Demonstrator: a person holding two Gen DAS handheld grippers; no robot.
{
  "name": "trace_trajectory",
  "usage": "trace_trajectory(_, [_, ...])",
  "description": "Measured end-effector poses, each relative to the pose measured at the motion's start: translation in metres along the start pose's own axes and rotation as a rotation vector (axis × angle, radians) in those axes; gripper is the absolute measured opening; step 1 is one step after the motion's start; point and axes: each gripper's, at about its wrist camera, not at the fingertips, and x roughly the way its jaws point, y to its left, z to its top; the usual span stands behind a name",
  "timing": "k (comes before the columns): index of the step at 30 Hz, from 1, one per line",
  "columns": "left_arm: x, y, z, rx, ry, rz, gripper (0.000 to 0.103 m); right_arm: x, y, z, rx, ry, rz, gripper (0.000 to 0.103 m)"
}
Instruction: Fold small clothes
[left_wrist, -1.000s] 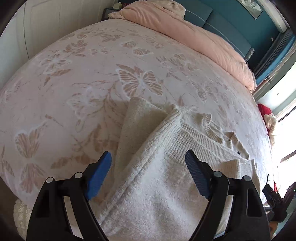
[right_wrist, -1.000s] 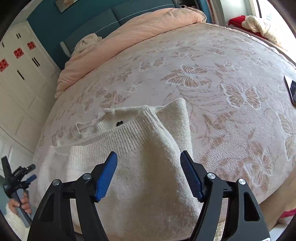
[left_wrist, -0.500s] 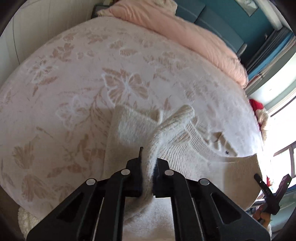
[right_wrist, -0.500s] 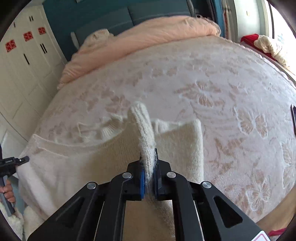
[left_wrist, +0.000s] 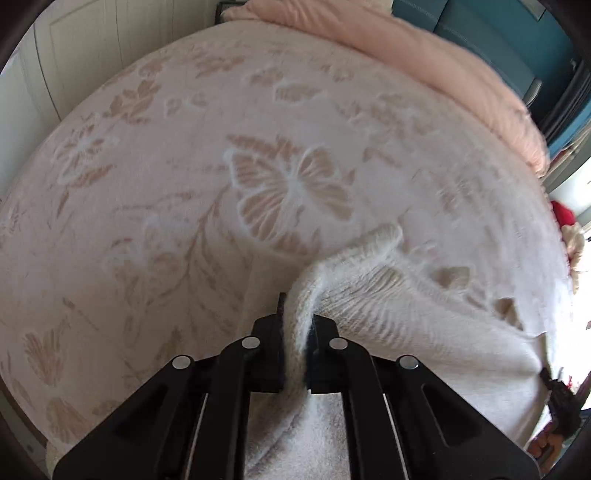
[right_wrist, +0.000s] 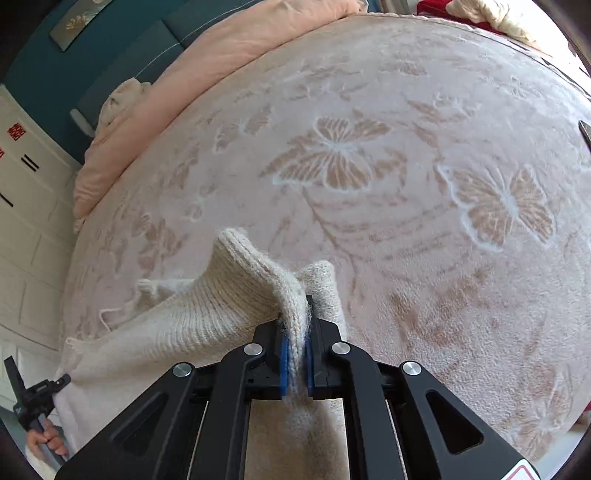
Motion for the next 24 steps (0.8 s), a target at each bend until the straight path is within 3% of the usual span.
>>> trace_trajectory(4, [0.007,0.003,-0.009,0.009,-0.019,-0.030,0.007,0.001,0.003,0.000,0.017,0.020,0.040,0.010])
trace_trajectory(7, [-0.007,-0.001,-0.009,0.020,-0.027,-0.042,0.023,-0.020,0.024,-0.002,-0.062,-0.012,0.006,0.023])
trace_trajectory(9, [-0.026,-0.003,-0.011,0.016,-0.067,-0.039,0.043,-0.041,0.040,-0.006,-0.129,-0.062,-0.005,0.030])
trace_trajectory(11, [-0.053,-0.010,-0.018,0.017,-0.123,-0.080,0.046,-0.059,0.066,-0.019,-0.195,-0.096,0.024,0.030])
trace_trajectory(13, [-0.072,-0.028,-0.033,0.029,-0.153,-0.143,0.056,-0.059,0.100,-0.039,-0.257,-0.048,0.118,0.029])
trace_trajectory(15, [-0.070,-0.055,-0.049,0.083,-0.117,-0.176,0.064,-0.039,0.141,-0.067,-0.334,0.063,0.200,0.028])
trace_trajectory(17, [-0.049,-0.084,-0.063,0.155,-0.064,-0.153,0.064,-0.009,0.181,-0.095,-0.440,0.169,0.227,0.023])
trace_trajectory(19, [-0.014,-0.106,-0.069,0.219,-0.003,-0.081,0.064,0.028,0.211,-0.109,-0.494,0.238,0.187,0.021])
trace_trajectory(21, [0.010,-0.117,-0.069,0.271,-0.028,0.009,0.069,0.055,0.221,-0.098,-0.450,0.241,0.151,0.015])
trace_trajectory(24, [0.014,-0.120,-0.057,0.281,-0.020,0.027,0.074,0.045,0.225,-0.071,-0.344,0.218,0.146,0.013])
